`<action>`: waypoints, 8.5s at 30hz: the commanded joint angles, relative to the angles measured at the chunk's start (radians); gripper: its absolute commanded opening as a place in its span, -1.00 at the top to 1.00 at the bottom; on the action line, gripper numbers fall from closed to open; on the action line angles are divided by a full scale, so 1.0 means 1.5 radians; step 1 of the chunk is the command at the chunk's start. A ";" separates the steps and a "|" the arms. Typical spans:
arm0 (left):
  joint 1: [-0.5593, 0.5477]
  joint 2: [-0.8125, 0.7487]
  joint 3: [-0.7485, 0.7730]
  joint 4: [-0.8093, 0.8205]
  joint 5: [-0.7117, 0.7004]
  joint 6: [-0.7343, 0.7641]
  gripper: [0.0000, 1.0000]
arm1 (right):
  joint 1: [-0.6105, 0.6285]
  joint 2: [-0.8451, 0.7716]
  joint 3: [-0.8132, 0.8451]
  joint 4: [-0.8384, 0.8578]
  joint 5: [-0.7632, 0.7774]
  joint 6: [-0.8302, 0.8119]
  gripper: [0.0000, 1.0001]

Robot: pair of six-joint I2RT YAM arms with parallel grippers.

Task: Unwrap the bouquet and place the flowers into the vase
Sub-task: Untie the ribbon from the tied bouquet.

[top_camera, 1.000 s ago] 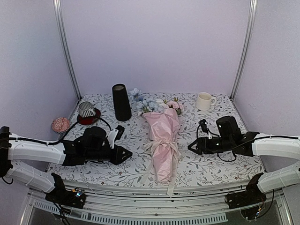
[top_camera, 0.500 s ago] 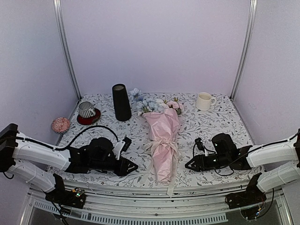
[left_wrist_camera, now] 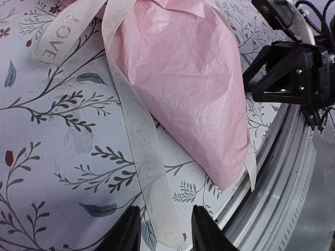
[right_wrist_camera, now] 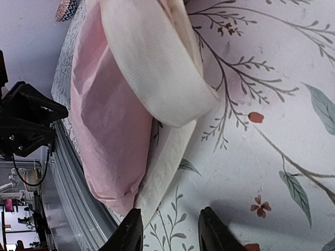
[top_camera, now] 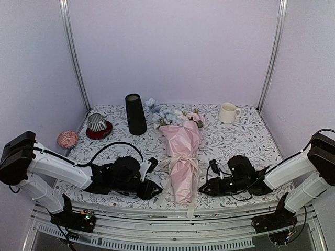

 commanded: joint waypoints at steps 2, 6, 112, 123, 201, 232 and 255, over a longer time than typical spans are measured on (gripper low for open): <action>-0.009 0.041 0.041 0.003 -0.023 0.002 0.23 | 0.004 0.061 0.024 0.057 0.027 0.027 0.32; -0.004 0.074 0.058 0.022 -0.038 -0.001 0.22 | 0.005 0.116 0.048 0.093 0.035 0.042 0.42; 0.133 0.106 0.195 -0.005 0.017 0.021 1.00 | -0.001 -0.104 0.111 -0.227 0.403 -0.023 0.94; 0.134 0.055 0.205 -0.052 -0.012 0.040 1.00 | -0.008 -0.156 0.164 -0.314 0.474 -0.056 0.94; 0.141 -0.076 0.310 -0.188 -0.026 0.136 1.00 | -0.139 -0.307 0.222 -0.463 0.525 -0.080 0.95; 0.142 -0.029 0.255 -0.154 -0.046 0.119 1.00 | -0.141 -0.379 0.338 -0.547 0.523 -0.130 0.95; 0.143 0.012 0.248 -0.140 -0.046 0.111 1.00 | -0.141 -0.457 0.379 -0.590 0.550 -0.147 0.95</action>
